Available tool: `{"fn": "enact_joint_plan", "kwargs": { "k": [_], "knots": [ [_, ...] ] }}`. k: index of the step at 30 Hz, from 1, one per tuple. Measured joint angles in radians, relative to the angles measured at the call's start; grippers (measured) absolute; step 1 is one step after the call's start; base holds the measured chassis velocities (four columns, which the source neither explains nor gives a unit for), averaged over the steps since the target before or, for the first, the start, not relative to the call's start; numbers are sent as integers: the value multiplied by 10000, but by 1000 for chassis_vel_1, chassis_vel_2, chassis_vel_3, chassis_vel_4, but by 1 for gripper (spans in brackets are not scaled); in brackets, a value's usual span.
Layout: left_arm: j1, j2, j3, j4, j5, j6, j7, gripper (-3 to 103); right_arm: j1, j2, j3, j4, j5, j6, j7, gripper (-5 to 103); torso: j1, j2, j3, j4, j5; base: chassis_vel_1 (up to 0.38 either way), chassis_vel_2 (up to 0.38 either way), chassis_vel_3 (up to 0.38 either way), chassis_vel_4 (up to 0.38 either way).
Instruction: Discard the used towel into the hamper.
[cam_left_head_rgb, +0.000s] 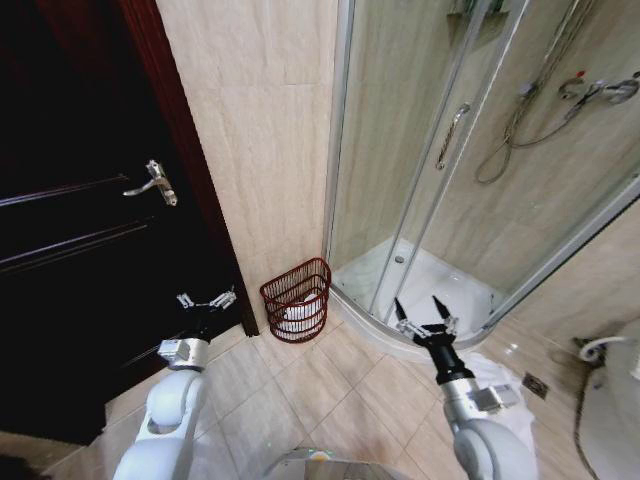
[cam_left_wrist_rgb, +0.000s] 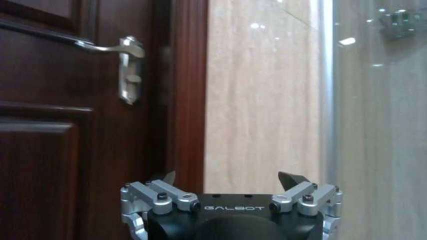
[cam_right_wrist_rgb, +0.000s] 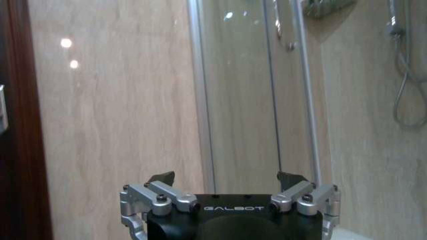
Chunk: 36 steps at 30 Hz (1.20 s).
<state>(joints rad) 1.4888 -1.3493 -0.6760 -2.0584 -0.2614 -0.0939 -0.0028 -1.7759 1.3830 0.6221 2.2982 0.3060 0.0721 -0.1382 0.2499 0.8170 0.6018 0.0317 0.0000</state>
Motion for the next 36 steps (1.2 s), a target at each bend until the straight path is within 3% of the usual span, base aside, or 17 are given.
{"fn": "enact_joint_plan", "kwargs": {
  "k": [5, 15, 36],
  "knots": [
    [60, 317, 441, -270, 90, 43, -31, 100, -686, -461, 178, 346, -56, 300, 496, 100, 0, 0, 0, 0, 1, 0, 0, 0, 0],
    [-162, 333, 788, -248, 306, 121, -76, 100, -168, 196, 686, 231, -1627, 560, 700, 100, 0, 0, 0, 1, 1, 0, 0, 0, 0],
    [-314, 581, 1597, -536, 543, 537, -185, 100, -198, 217, 962, -183, -1504, 892, 502, 100, 0, 0, 0, 0, 1, -10, -9, 8, 13]
  ]
}}
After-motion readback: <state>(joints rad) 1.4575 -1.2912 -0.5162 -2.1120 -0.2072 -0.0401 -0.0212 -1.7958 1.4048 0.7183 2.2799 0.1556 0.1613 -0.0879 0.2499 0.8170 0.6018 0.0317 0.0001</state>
